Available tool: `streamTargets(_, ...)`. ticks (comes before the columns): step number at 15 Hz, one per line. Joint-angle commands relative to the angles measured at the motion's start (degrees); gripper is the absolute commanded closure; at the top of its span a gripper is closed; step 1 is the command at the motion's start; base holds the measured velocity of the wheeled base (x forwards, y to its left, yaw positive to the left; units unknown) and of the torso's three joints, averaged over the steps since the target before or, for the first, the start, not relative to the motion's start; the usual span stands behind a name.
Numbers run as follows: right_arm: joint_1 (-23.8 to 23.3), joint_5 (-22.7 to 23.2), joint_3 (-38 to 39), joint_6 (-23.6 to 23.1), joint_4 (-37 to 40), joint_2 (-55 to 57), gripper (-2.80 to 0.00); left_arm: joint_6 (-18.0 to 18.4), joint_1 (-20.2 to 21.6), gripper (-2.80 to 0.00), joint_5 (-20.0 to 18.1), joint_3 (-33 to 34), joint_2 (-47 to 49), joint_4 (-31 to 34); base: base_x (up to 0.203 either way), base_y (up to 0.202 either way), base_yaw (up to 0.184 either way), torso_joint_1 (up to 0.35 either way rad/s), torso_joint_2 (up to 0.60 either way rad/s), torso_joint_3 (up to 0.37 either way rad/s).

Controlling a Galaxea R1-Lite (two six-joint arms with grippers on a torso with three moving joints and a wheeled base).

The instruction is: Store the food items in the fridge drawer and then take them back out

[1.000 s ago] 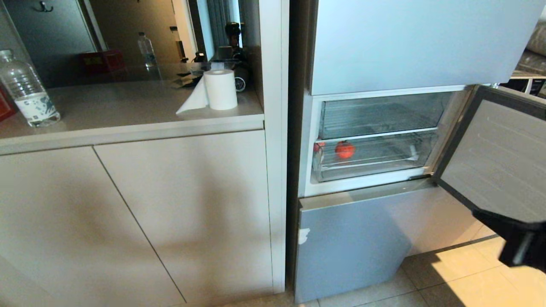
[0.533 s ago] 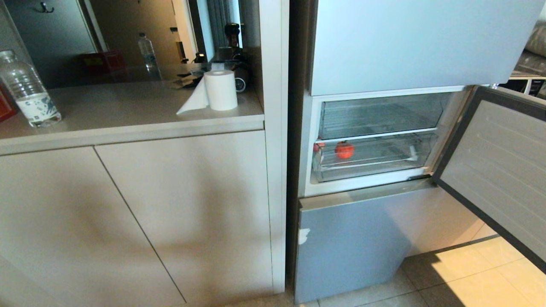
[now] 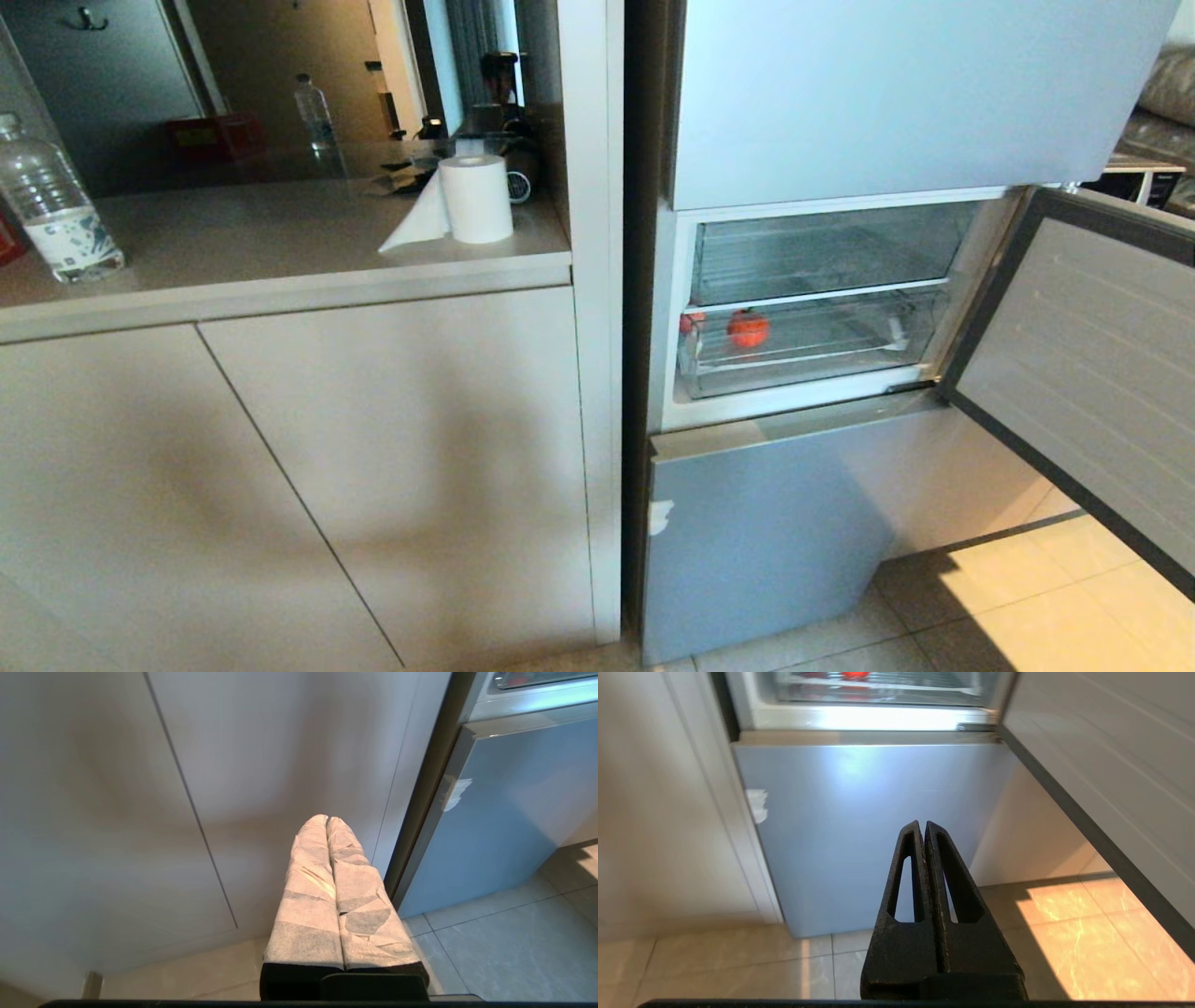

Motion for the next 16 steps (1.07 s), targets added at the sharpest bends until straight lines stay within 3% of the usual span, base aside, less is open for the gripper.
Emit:
streamTargets(1, 0.0, 0.0, 0.0, 0.2, 0.3, -0.3, 0.00, 0.0, 0.0, 0.00, 0.0, 0.0, 0.0, 0.0, 0.008, 0.005, -0.083, 0.008, 0.01, 0.006)
streamTargets(6, 0.0, -1.6, 0.0, 5.0, 0.2, -0.3, 0.00, 0.0, 0.0, 0.00, 0.0, 0.0, 0.0, 0.0, 0.000, 0.009, -0.173, 0.001, 0.00, 0.001)
streamTargets(13, 0.0, -2.0, 0.0, 7.1, 0.0, -0.3, 0.00, 0.0, 0.0, 0.00, 0.0, 0.0, 0.0, 0.0, 0.000, 0.008, -0.170, 0.004, 0.00, 0.003)
streamTargets(16, -0.2, -2.2, 0.0, 8.1, -2.2, 8.4, 0.00, 0.0, 0.0, 0.00, 0.0, 0.0, 0.0, 0.0, 0.000, 0.002, -0.034, 0.000, 0.00, 0.000)
